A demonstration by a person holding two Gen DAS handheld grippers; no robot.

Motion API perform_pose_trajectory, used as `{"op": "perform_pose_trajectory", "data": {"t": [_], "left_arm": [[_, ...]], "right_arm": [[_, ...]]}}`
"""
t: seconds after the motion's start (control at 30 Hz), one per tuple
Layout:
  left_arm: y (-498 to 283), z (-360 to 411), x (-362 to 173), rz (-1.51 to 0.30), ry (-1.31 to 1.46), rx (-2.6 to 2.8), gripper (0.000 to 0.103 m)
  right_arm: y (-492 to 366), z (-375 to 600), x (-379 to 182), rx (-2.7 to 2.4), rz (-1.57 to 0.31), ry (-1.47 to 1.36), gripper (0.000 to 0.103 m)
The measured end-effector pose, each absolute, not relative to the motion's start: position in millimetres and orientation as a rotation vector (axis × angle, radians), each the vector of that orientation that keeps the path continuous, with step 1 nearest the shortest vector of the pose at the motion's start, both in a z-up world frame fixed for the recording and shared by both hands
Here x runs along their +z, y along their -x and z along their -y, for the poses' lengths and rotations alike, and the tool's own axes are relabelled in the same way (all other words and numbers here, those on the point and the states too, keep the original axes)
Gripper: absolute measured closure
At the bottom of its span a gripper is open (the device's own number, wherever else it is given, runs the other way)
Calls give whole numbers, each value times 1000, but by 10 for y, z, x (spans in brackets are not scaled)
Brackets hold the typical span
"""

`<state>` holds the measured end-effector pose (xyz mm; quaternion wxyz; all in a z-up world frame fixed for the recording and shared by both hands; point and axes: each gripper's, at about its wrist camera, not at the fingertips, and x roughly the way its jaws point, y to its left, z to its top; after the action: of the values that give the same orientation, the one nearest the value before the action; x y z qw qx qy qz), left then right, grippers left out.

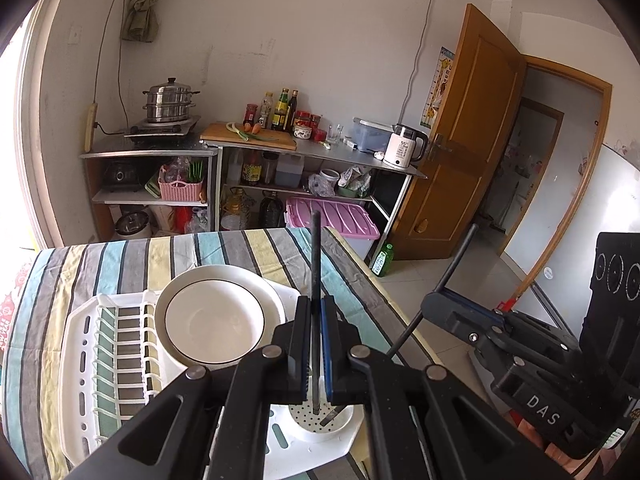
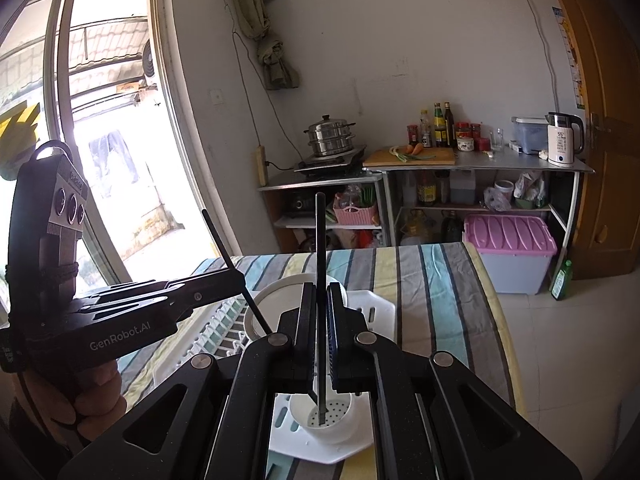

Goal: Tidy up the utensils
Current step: 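Lower the black chopsticks into the white cup and open both tools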

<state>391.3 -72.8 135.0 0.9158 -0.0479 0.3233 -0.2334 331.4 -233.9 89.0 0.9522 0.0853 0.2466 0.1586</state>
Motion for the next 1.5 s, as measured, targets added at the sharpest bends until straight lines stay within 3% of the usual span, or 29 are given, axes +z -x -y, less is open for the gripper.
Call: {"op": "perform_pose_trajectory", "data": {"t": [1.07, 1.17, 1.5], "left_arm": [[-3889, 341, 819, -734, 99, -376, 95], [-3809, 339, 828, -727, 89, -376, 95], [-3106, 224, 920, -649, 45, -347, 94]], "right_arm": [[-3509, 2738, 454, 214, -637, -218, 93], [-3442, 2748, 456, 216, -632, -212, 87], [-2898, 2677, 574, 234, -577, -183, 86]]}}
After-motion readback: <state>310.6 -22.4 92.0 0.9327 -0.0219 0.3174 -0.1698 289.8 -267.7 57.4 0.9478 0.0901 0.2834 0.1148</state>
